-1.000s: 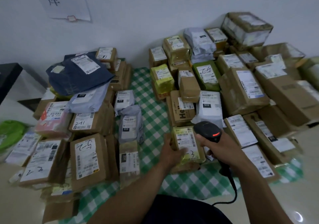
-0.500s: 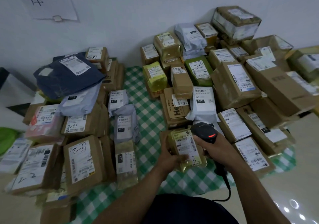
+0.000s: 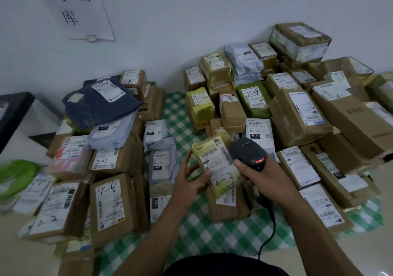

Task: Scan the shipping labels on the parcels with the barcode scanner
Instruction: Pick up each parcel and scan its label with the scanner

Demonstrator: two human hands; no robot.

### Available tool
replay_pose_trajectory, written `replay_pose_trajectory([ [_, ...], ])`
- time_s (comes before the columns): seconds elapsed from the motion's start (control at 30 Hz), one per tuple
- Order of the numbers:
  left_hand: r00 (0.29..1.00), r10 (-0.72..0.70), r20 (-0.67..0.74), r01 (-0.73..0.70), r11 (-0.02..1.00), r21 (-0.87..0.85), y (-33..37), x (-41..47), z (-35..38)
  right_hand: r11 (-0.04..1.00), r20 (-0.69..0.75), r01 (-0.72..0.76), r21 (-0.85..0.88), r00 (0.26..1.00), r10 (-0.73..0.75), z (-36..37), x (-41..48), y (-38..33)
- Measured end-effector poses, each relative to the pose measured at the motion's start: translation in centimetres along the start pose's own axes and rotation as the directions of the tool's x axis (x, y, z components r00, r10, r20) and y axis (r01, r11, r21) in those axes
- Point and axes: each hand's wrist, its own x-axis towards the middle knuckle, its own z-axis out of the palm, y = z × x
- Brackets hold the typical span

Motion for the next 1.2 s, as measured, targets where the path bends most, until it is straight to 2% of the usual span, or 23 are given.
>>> replay_pose_trajectory([
  [0.13, 0.994, 0.097, -0.056, -0.094, 0.995, 0.041, 1.6, 1.3, -0.7, 0.999, 0.027, 0.041, 0.000, 0.999, -0.041, 0.8, 1.2, -1.7],
  [0.27, 0.968, 0.203, -0.148, -0.190, 0.977, 0.097, 3.7, 2.8, -1.1, 0.993, 0.049, 0.097, -0.072, 0.994, -0.093, 1.5, 2.0, -2.9],
  [0.43, 0.945, 0.253, -0.205, -0.232, 0.965, 0.122, 4.8, 4.9, -2.1, 0.990, 0.200, 0.119, -0.072, 0.974, -0.103, 2.5, 2.2, -4.2],
  [0.53, 0.935, 0.285, -0.209, -0.256, 0.954, 0.156, 5.3, 5.8, -2.4, 0.991, 0.235, 0.106, -0.078, 0.968, -0.085, 3.1, 2.5, -4.8],
  [0.77, 0.917, 0.323, -0.232, -0.280, 0.939, 0.201, 6.0, 6.2, -2.9, 0.992, 0.280, 0.083, -0.096, 0.959, -0.053, 3.6, 2.2, -6.0],
  [1.2, 0.917, 0.309, -0.253, -0.250, 0.938, 0.241, 5.8, 5.7, -3.6, 0.993, 0.310, 0.055, -0.100, 0.950, -0.021, 4.1, 1.1, -6.6],
])
